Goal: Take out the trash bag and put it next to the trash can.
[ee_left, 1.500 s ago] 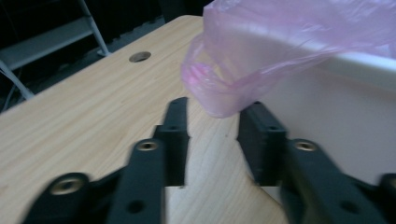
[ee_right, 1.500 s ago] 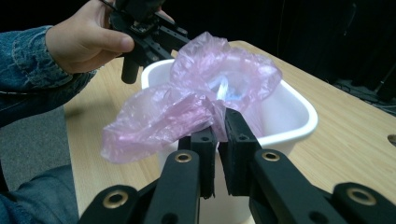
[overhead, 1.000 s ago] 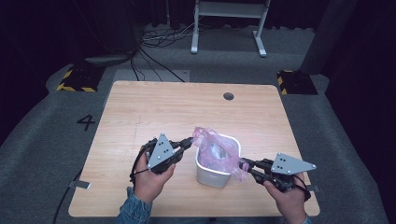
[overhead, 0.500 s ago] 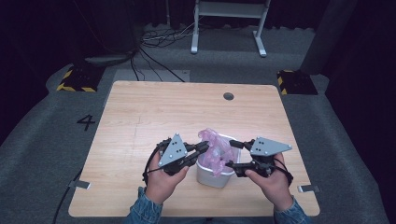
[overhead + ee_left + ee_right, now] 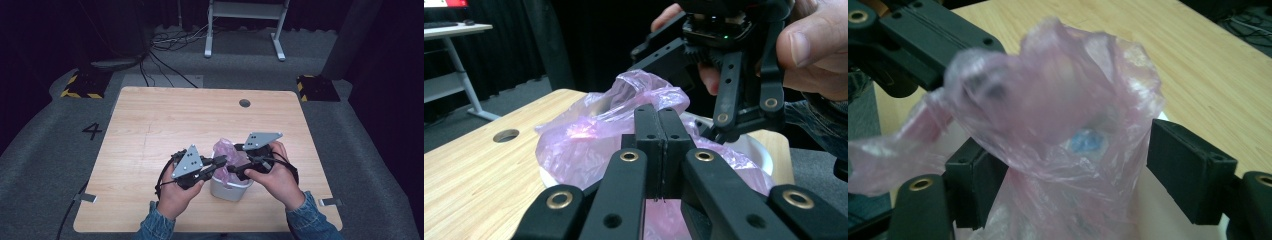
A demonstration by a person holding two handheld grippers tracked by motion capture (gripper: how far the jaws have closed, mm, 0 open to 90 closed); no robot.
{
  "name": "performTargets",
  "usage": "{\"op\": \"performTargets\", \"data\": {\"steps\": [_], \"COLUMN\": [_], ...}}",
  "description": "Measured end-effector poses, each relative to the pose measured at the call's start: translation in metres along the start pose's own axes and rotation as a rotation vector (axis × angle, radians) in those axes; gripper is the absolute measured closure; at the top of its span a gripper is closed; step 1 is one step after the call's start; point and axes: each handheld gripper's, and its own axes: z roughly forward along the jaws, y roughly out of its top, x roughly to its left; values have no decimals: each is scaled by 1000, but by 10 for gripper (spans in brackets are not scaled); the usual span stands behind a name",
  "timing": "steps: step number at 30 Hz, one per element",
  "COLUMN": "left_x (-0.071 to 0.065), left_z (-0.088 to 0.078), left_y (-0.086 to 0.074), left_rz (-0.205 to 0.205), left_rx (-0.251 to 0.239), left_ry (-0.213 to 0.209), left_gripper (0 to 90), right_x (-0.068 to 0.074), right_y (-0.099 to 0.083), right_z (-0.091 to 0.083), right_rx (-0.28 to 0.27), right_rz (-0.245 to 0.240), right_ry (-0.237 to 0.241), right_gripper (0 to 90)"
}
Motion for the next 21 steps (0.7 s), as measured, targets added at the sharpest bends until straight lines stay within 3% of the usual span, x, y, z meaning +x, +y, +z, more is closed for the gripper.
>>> {"op": "performTargets", "data": {"steps": [3,4,5,6,7,11,16,17,19,21], "left_x": [0,0,0,0,1,3,4,4,5,8], "left_z": [0,0,0,-1,-2,-4,-8,-9,-11,-16], "left_y": [0,0,0,0,0,-1,-1,-1,-2,-5], "left_rz": [3,5,5,7,6,-2,-10,-12,-26,-21], "left_rx": [3,5,5,11,13,10,7,8,4,1], "left_ry": [-1,4,4,12,13,19,34,40,59,110], "left_gripper": [890,890,890,889,889,886,832,802,641,473], "right_x": [2,3,3,2,2,0,-2,-2,-2,-3], "right_y": [5,6,6,6,6,5,2,1,0,0], "right_z": [10,13,13,17,17,17,16,15,14,11], "right_rx": [26,25,25,9,9,-15,-61,-72,-88,-112], "right_rz": [-7,0,0,36,36,50,39,39,40,39], "right_ry": [21,34,34,102,102,140,136,133,127,122], "right_gripper": [256,332,332,490,490,786,873,877,879,881]}}
